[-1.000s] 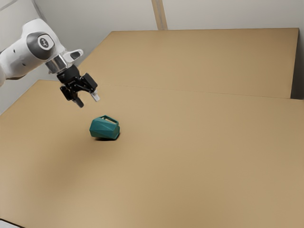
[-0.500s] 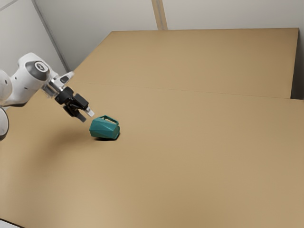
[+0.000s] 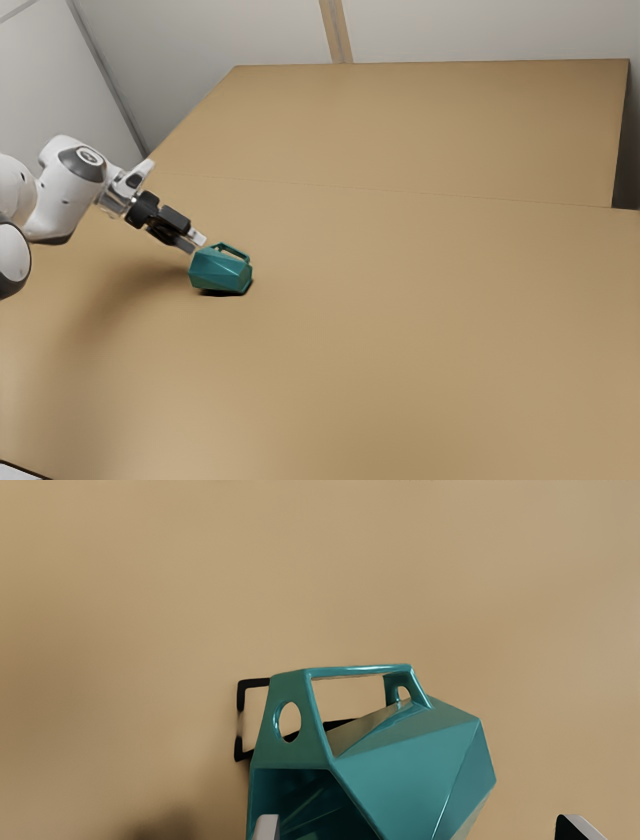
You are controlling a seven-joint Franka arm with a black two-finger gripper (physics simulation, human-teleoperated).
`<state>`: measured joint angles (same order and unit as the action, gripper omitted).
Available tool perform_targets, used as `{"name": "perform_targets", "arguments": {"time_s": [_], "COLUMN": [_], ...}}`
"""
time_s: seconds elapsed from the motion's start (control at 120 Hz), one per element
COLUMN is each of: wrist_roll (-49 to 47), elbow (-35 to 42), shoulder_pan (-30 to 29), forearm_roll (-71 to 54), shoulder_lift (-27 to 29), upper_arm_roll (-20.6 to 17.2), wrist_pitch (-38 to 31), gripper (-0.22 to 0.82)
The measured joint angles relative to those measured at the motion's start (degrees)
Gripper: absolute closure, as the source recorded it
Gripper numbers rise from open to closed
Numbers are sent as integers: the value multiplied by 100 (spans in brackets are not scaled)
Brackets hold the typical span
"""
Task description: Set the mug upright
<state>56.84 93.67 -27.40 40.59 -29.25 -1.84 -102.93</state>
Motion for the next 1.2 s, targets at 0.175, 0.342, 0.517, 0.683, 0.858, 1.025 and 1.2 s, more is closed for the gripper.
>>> {"name": "perform_targets", "arguments": {"time_s": [0.175,0.342,0.517,0.683,0.858,1.025,1.2], "wrist_roll": [198,342,460,560,639,705,765], "elbow": [337,503,546,602,602,596,593], "shoulder_pan": [-8,-57,-106,-368,-465,-564,-600], "forearm_roll": [332,431,534,702,822,860,868], "shoulder_lift": [30,59,48,5,-43,-33,-9], "upper_arm_roll": [-25,-54,-85,-299,-385,-523,-596], "wrist_pitch": [15,26,63,117,194,268,338], "gripper": [0,0,3,14,37,60,71]}}
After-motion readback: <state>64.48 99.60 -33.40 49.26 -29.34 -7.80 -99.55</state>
